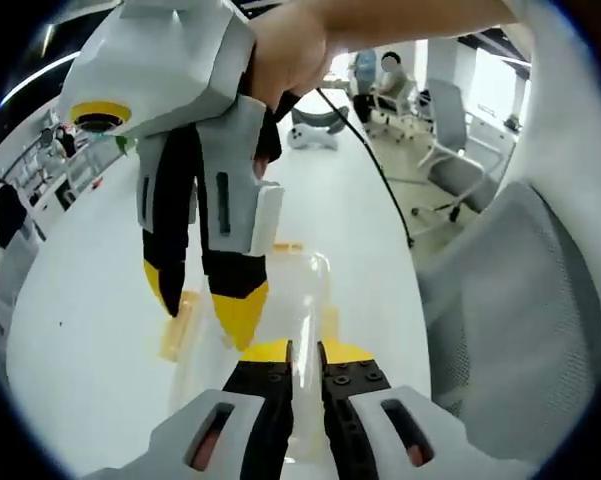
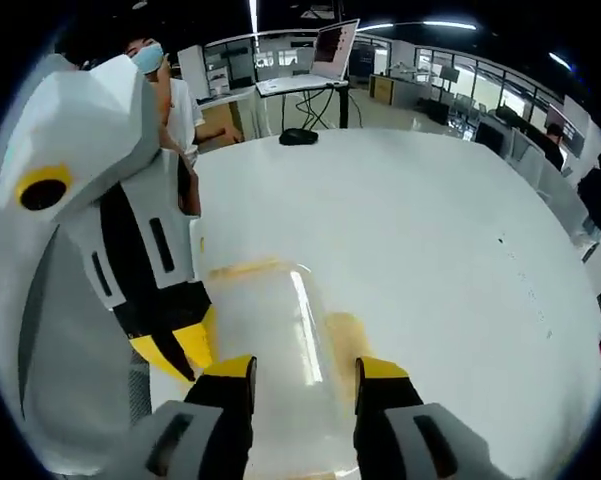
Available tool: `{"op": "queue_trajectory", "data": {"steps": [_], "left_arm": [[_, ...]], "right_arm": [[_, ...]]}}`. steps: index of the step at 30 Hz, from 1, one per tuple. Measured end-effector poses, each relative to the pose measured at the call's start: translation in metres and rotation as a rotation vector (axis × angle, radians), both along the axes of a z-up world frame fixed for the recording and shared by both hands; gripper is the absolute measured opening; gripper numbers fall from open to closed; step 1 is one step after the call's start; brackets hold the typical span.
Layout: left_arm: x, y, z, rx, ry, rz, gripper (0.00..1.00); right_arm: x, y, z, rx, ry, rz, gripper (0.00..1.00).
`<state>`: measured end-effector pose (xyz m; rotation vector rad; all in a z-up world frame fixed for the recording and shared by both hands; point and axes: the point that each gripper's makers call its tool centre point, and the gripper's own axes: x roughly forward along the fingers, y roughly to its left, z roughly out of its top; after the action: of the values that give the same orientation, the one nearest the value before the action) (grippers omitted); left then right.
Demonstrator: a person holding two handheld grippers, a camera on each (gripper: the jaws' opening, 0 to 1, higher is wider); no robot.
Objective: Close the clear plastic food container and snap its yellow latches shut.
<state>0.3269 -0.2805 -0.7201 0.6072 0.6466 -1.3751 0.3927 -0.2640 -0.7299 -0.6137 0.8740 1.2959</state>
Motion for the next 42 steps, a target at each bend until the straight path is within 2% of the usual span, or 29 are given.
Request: {"op": "queue_trajectory", "data": {"steps": [1, 2, 5, 7, 9, 14, 19, 23, 30, 35, 38, 41, 42], "left_arm": [[0.0, 0.0, 0.0, 0.0, 0.003, 0.002, 0.07], [0.0, 0.001, 0.001, -0.001, 0.002, 0.005, 0.07], [0.001, 0.002, 0.001, 0.001, -0.006, 0.01, 0.08], [0.002, 0.003, 0.001, 0.01, -0.02, 0.01, 0.11], [0.0, 0.003, 0.001, 0.01, -0.014, 0.007, 0.1], [0.0, 0.005, -0.002, 0.018, -0.023, 0.005, 0.15], [0.003, 0.006, -0.003, 0.025, -0.025, 0.013, 0.19], [0.009, 0.004, -0.002, 0.022, -0.046, 0.009, 0.28], [0.012, 0.001, -0.004, 0.027, -0.072, -0.024, 0.39], [0.008, 0.001, -0.008, 0.042, -0.08, -0.042, 0.45], [0.007, 0.0, -0.013, 0.082, -0.143, -0.086, 0.52], [0.01, -0.001, -0.013, 0.079, -0.152, -0.069, 0.49], [0.013, -0.001, -0.013, 0.086, -0.171, -0.067, 0.47]], "right_arm": [[0.002, -0.003, -0.003, -0.028, -0.012, 0.013, 0.42], [0.002, 0.002, -0.001, 0.002, 0.001, 0.02, 0.41], [0.001, 0.0, -0.002, -0.014, 0.035, 0.043, 0.4], [-0.009, 0.0, -0.005, -0.028, 0.108, 0.055, 0.46], [-0.008, 0.001, -0.006, -0.036, 0.089, 0.076, 0.5], [-0.01, -0.003, -0.006, -0.078, 0.074, 0.161, 0.51], [-0.005, -0.004, -0.002, -0.092, 0.047, 0.193, 0.51], [-0.009, 0.0, -0.001, -0.079, 0.063, 0.204, 0.54], [-0.013, 0.0, -0.004, -0.1, 0.065, 0.239, 0.62], [-0.014, 0.002, -0.01, -0.125, 0.082, 0.25, 0.64], [-0.013, 0.005, -0.012, -0.129, 0.093, 0.252, 0.67], [-0.014, 0.006, -0.012, -0.131, 0.095, 0.263, 0.67], [-0.014, 0.007, -0.012, -0.131, 0.095, 0.262, 0.67]]}}
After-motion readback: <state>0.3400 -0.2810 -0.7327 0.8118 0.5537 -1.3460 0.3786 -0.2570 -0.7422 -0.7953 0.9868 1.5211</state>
